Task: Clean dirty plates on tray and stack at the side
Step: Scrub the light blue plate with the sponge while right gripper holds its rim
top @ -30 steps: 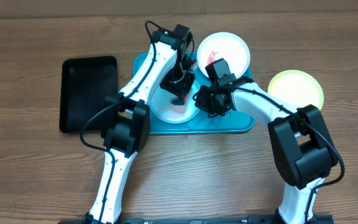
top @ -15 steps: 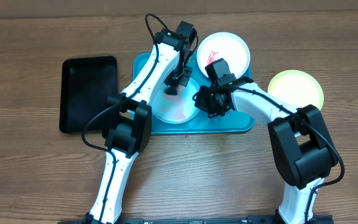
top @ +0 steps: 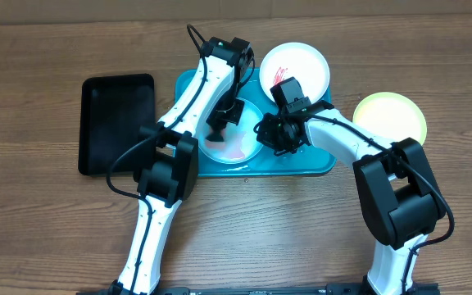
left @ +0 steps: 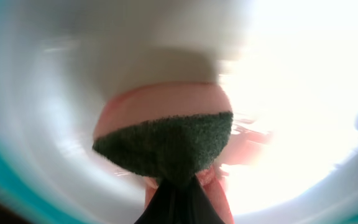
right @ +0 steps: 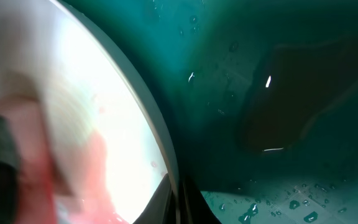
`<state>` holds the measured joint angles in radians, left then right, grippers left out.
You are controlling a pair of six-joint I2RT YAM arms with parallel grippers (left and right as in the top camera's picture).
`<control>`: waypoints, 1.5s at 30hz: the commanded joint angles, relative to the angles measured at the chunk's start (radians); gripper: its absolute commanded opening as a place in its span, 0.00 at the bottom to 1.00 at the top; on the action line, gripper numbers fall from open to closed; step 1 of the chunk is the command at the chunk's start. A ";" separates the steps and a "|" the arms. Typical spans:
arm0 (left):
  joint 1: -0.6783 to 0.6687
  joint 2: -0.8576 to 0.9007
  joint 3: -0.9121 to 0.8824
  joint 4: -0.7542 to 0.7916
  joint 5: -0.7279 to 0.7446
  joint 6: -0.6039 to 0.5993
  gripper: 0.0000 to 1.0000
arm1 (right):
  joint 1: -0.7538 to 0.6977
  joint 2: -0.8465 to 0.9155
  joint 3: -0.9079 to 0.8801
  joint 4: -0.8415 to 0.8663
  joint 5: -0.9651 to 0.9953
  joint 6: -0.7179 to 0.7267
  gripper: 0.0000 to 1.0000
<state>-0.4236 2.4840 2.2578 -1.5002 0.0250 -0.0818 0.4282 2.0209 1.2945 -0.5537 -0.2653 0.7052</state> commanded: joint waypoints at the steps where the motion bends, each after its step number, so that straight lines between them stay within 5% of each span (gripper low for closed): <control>1: -0.008 0.016 0.002 0.035 0.280 0.202 0.04 | 0.005 0.004 0.008 0.000 -0.003 -0.006 0.04; 6: -0.009 0.016 0.002 0.164 0.155 0.097 0.04 | 0.005 0.004 0.008 0.000 -0.006 -0.011 0.04; 15: -0.003 0.016 0.002 0.175 -0.396 -0.287 0.04 | 0.005 0.004 0.008 0.000 -0.010 -0.021 0.04; 20: -0.005 0.016 0.002 0.041 -0.316 -0.315 0.04 | 0.005 0.004 0.008 0.001 -0.010 -0.021 0.04; 27: -0.019 0.016 0.002 -0.005 0.118 0.104 0.05 | 0.005 0.004 0.008 0.003 -0.010 -0.021 0.04; 32: -0.023 0.016 0.002 0.105 0.108 0.129 0.04 | 0.005 0.004 0.008 0.002 -0.011 -0.022 0.04; 38: -0.021 0.016 0.002 0.221 -0.239 -0.180 0.04 | 0.005 0.004 0.008 0.002 -0.010 -0.022 0.04; 41: -0.022 0.016 0.002 0.150 -0.410 -0.419 0.04 | 0.005 0.004 0.008 0.002 -0.010 -0.025 0.04; 45: -0.021 0.016 0.002 0.032 -0.444 -0.566 0.04 | 0.005 0.004 0.008 0.002 -0.010 -0.025 0.04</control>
<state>-0.4473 2.4840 2.2578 -1.4342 -0.2844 -0.4362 0.4278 2.0209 1.2945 -0.5533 -0.2733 0.6872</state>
